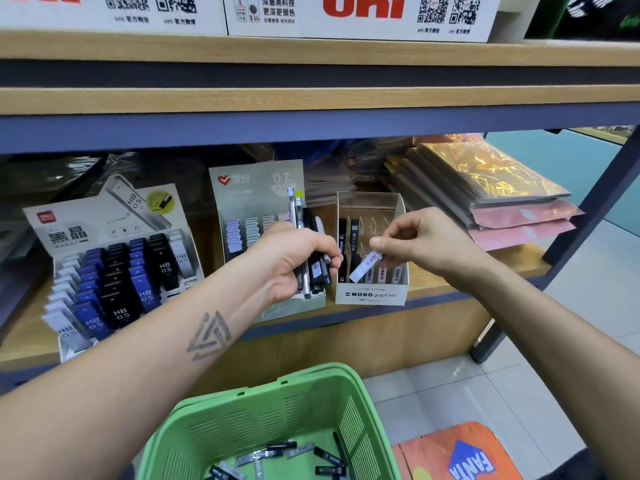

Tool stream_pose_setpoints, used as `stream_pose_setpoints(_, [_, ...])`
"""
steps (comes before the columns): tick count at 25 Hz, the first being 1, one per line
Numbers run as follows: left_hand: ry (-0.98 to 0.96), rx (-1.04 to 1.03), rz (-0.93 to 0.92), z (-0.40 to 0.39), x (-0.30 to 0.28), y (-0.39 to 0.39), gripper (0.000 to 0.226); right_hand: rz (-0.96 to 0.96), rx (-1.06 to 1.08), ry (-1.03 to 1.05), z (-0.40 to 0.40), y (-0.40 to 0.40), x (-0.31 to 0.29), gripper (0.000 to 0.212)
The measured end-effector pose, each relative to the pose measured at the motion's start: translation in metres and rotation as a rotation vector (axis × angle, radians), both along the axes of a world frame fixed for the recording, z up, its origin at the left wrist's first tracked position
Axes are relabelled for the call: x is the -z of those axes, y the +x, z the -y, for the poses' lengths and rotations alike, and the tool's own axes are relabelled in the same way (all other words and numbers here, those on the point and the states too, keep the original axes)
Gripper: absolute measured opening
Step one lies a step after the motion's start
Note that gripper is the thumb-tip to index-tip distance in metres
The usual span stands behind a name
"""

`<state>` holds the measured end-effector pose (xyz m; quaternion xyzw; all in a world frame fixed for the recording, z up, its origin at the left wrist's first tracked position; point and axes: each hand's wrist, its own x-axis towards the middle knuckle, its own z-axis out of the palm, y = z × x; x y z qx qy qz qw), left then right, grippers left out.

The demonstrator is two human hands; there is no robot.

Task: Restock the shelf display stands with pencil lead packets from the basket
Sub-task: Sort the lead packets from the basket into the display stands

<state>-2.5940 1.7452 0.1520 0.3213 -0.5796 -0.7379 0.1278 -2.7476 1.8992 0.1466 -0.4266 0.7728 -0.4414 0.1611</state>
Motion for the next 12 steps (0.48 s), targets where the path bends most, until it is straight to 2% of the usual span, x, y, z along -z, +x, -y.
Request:
stream_pose_setpoints(2, [0.002, 0.001, -0.002, 0.001, 0.001, 0.000, 0.015, 0.062, 0.001, -0.018, 0.003, 0.001, 0.001, 0.018])
stream_pose_setpoints(4, [0.001, 0.002, 0.000, 0.001, 0.001, -0.001, 0.017, 0.046, 0.024, -0.009, 0.005, -0.002, 0.004, 0.014])
stream_pose_setpoints(6, [0.000, 0.006, -0.004, 0.001, 0.001, -0.001, 0.019, -0.045, 0.053, 0.042, 0.006, -0.006, 0.007, 0.009])
stream_pose_setpoints(9, [0.001, 0.011, -0.003, 0.001, 0.002, 0.000, 0.018, -0.270, 0.105, 0.110, 0.006, -0.010, 0.012, 0.020])
stream_pose_setpoints(12, [-0.002, 0.010, 0.001, 0.000, 0.003, 0.000, 0.017, -0.400, 0.163, 0.110, 0.005, -0.009, 0.015, 0.016])
